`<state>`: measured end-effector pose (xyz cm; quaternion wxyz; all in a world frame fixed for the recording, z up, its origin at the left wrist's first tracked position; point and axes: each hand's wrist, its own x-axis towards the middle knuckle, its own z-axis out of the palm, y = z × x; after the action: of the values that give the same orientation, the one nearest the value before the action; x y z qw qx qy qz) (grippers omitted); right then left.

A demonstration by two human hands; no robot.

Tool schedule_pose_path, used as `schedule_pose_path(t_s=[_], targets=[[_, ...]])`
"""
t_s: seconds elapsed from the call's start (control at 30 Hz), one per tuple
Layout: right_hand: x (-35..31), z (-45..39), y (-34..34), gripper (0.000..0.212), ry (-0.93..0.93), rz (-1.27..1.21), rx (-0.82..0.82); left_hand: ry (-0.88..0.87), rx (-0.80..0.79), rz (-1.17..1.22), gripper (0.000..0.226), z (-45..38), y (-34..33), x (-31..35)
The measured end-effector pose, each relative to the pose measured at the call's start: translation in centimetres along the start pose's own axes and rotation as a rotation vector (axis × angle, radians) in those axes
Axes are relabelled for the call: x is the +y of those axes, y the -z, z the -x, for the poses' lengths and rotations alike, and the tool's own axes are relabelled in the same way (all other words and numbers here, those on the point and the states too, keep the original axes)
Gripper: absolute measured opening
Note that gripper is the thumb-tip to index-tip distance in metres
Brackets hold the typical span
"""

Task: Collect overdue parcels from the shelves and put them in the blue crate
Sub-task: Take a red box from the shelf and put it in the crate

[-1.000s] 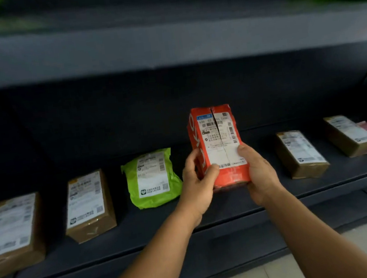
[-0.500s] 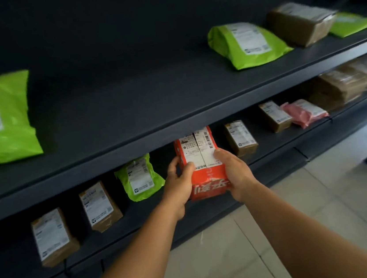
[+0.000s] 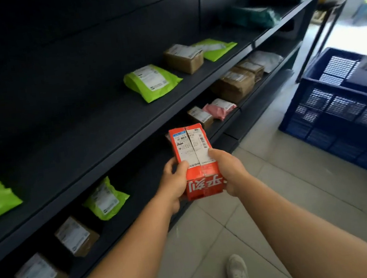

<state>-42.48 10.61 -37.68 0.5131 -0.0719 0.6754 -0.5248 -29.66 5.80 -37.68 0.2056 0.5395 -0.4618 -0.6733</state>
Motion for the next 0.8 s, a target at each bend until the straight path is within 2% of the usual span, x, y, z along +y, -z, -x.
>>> schedule_pose_path(t_s=[0.33, 0.47, 0.8], targets=[[-7.1, 0.7, 15.8, 0.030, 0.086, -0.172, 0.200, -0.086, -0.248, -0.099, 0.044, 0.6, -17.2, 6.2], [-10.9, -0.9, 23.4, 0.031, 0.146, -0.223, 0.221, -0.120, -0.296, -0.102, 0.037, -0.5, -25.7, 8.5], [-19.0, -7.3, 40.5, 0.020, 0.231, -0.316, 0.278, -0.104, -0.406, -0.143, 0.047, -4.9, -44.9, 13.3]])
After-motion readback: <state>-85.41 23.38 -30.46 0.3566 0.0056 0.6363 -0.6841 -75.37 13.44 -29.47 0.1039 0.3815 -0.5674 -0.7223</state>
